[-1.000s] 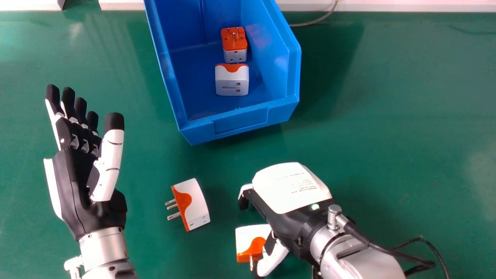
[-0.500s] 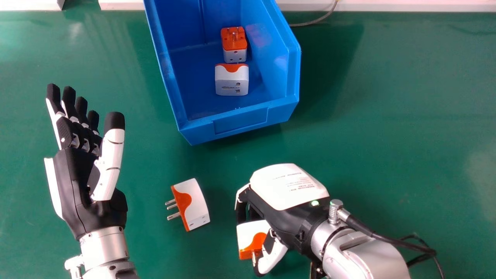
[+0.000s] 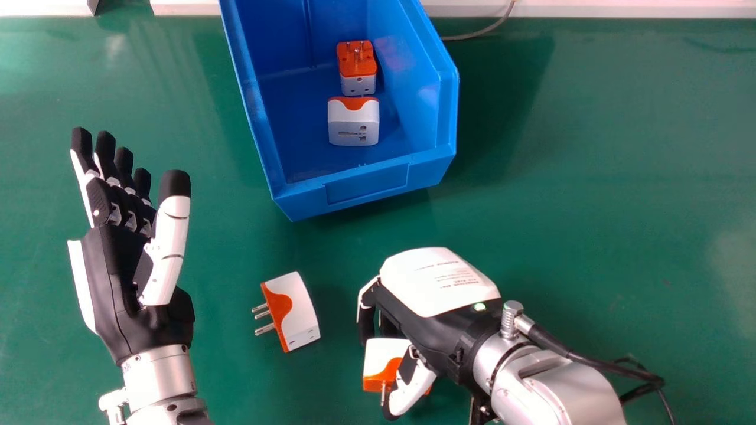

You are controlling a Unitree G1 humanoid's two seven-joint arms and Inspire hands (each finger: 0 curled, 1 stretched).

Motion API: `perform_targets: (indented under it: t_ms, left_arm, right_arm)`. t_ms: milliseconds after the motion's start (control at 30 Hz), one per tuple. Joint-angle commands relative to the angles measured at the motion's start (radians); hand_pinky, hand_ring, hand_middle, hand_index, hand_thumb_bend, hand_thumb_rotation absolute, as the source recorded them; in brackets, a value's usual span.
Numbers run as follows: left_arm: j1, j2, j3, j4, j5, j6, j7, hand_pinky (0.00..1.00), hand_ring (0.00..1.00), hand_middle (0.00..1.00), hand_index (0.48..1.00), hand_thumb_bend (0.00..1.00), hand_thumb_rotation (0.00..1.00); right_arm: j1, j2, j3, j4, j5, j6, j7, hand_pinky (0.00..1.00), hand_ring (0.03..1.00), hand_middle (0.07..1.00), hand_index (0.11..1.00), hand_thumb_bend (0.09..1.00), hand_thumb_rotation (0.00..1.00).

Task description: Pick all objects and put in blue box

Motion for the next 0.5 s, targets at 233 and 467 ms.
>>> perform_targets:
  t_ms: [233, 467]
  left_arm:
    - [-0.001, -0.023, -0.002, -0.018, 0.002, -0.014, -0.003, 1.00, 1.00, 1.00, 1.000, 0.67, 0.42]
    - [0.005, -0.021, -0.002, -0.024, -0.003, -0.011, -0.009, 1.00, 1.00, 1.00, 1.000, 0.67, 0.42]
  right_arm:
    - [0.003, 0.003, 0.006, -0.029, 0.018, -0.006, -0.043, 0.30, 0.390, 0.456, 0.540, 0.539, 0.02]
    - [0.010, 0.001, 0.012, -0.033, 0.029, -0.004, -0.053, 0.30, 0.388, 0.450, 0.539, 0.534, 0.01]
